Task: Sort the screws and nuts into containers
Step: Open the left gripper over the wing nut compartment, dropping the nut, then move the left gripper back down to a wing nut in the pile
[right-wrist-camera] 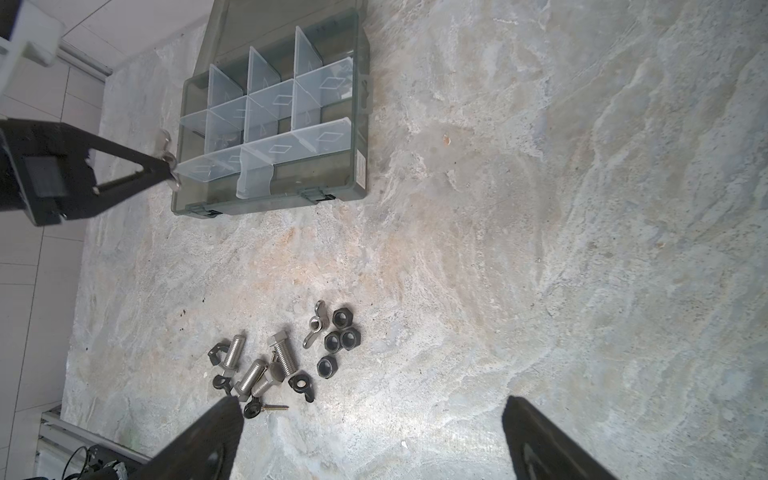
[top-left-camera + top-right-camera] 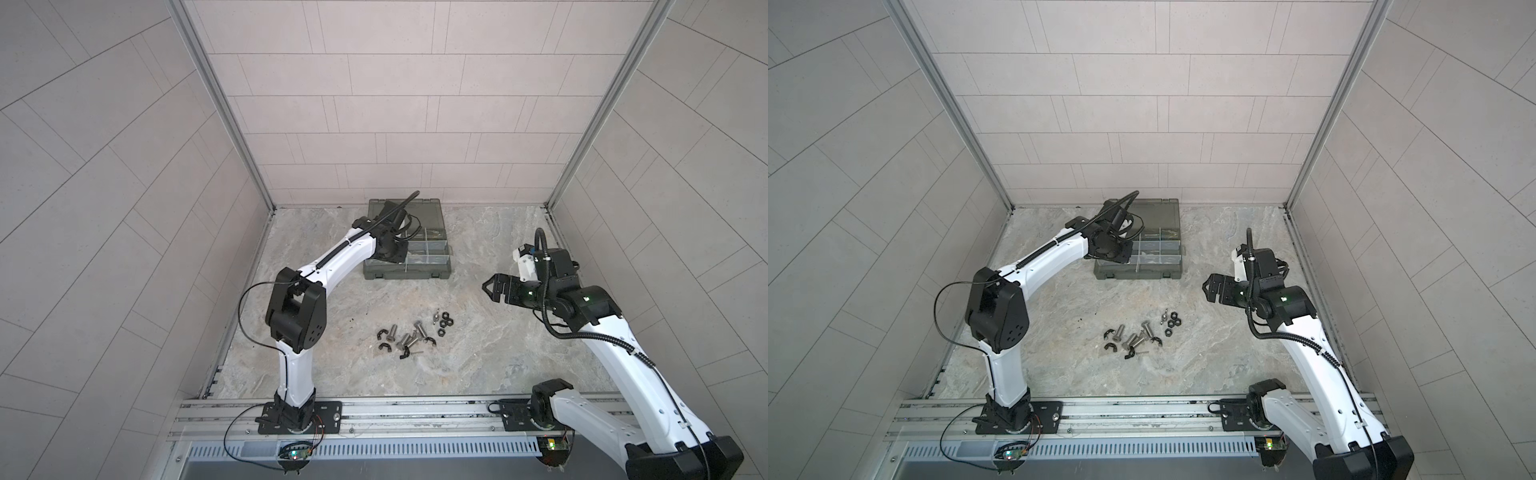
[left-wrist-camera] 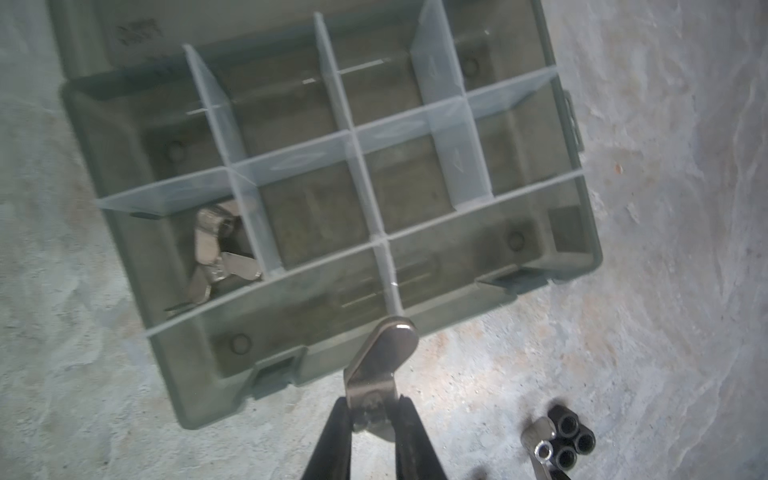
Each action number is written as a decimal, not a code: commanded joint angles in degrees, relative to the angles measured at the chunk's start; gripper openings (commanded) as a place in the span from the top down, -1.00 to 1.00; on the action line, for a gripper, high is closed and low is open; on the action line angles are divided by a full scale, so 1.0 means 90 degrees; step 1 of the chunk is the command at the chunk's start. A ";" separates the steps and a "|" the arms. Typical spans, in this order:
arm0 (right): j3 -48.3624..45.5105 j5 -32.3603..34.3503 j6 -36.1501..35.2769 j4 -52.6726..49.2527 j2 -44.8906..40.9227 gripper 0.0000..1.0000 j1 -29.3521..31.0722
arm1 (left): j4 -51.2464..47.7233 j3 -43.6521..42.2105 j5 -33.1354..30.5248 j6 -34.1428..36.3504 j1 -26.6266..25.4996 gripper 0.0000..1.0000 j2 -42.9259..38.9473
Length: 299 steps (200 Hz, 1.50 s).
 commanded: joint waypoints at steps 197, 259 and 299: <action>0.0117 -0.0031 0.0002 0.0245 0.0507 -0.98 -0.0056 | 0.0047 0.0799 0.0602 0.0113 0.1213 0.17 0.1203; -0.0089 0.0082 0.0115 0.0210 0.0163 -0.98 -0.0052 | 0.0491 -0.0833 0.0617 -0.0328 -0.0110 0.21 -0.0347; -0.0130 0.0252 0.0042 -0.0146 -0.0316 -0.99 -0.0054 | 0.1187 -0.1933 0.0581 -0.0445 -0.1409 0.17 -0.0832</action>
